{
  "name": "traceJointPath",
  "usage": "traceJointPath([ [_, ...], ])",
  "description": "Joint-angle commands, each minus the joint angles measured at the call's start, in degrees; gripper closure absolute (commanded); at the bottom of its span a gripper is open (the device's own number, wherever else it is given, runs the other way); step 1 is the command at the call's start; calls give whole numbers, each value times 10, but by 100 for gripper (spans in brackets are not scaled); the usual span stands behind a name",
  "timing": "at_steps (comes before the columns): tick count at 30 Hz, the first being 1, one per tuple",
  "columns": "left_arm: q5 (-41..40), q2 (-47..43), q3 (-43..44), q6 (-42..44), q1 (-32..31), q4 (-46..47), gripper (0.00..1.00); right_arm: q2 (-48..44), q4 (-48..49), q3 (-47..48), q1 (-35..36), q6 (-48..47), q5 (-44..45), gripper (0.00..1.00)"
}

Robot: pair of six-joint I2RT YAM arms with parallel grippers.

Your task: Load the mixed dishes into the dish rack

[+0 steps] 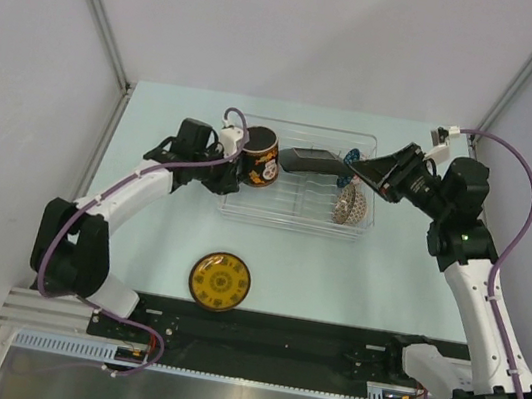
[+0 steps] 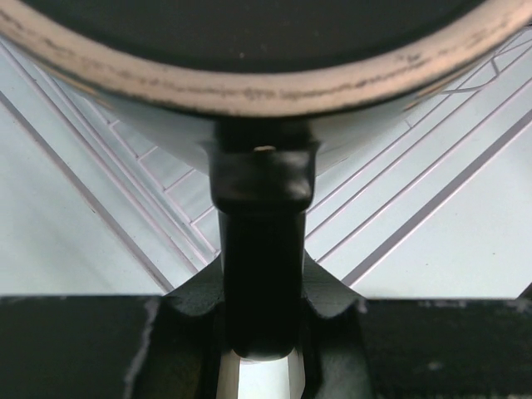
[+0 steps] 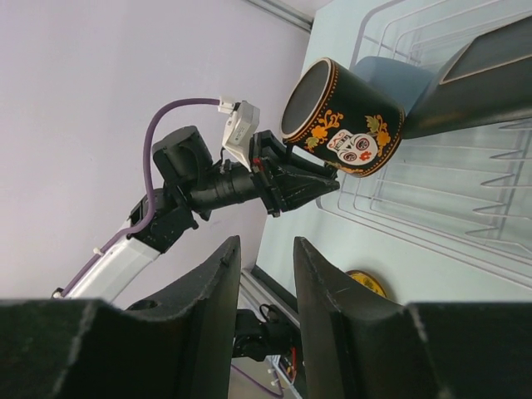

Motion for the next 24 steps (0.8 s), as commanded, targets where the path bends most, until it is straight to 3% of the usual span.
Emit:
traceJointPath([
  [1,4,-11,46,29,-12,87,100,-11,28,-3,-9,9,-24,64],
  [24,-67,31,-22,49,-39,131,100,-13,29,-10,-16,12,-32,66],
])
